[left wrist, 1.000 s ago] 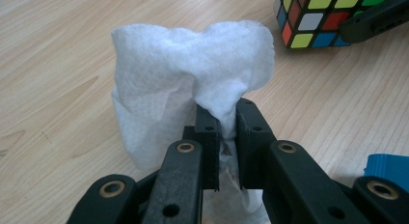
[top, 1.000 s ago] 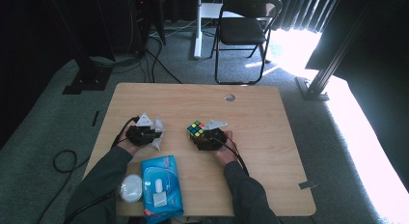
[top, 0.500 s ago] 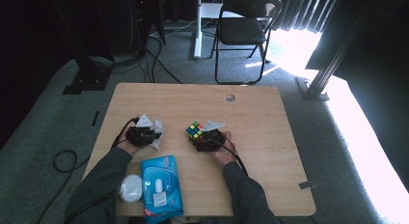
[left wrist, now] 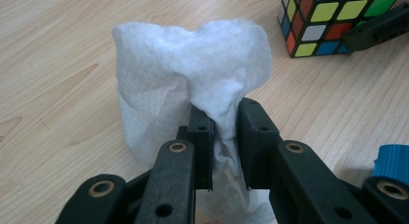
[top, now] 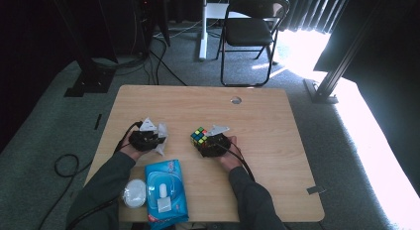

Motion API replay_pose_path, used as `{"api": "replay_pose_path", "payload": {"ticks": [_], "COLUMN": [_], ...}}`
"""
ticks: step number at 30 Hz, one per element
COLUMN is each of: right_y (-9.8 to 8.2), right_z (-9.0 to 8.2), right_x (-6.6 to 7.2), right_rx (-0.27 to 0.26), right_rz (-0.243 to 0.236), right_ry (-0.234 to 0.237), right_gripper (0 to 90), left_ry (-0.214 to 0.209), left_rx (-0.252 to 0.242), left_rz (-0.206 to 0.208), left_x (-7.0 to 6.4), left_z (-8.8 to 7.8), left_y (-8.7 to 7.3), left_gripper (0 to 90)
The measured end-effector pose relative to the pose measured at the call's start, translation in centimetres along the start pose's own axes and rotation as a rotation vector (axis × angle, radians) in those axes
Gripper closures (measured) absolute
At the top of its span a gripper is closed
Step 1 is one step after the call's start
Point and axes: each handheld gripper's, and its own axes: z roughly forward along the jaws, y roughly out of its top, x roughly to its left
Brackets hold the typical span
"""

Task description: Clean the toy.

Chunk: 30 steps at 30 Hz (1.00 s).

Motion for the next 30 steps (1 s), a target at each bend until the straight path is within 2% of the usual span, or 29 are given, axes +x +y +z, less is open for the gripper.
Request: {"api": "replay_pose_path", "payload": {"ticks": [6,11,16,23,27,30], "right_y": [0.0,0.0,0.2,0.0,0.0,0.0], "right_z": [0.0,-0.1,-0.5,-0.9,-1.3,-1.4], "right_x": [-0.1,0.2,0.2,-0.1,-0.2,-0.2], "right_rx": [-0.003,-0.007,-0.015,-0.007,-0.013,-0.013], "right_rz": [0.005,-0.017,-0.030,-0.024,-0.030,-0.033], "right_ry": [0.011,-0.013,-0.013,-0.024,-0.030,-0.034], "right_gripper": [34.0,31.8,28.6,24.9,25.0,25.0], "left_ry": [0.001,-0.002,-0.005,-0.010,-0.006,-0.004], "left_rx": [-0.003,-0.005,-0.006,-0.016,-0.013,0.011], "left_rz": [0.000,-0.001,-0.002,-0.010,-0.025,-0.050], "left_x": [0.0,0.0,0.0,0.1,0.4,0.7], "left_z": [0.0,-0.1,-0.1,-0.4,-0.6,-0.4], "left_y": [0.0,0.1,0.0,0.0,-0.2,-0.6], "left_gripper": [75.2,71.8,67.6,60.6,58.3,55.4]}}
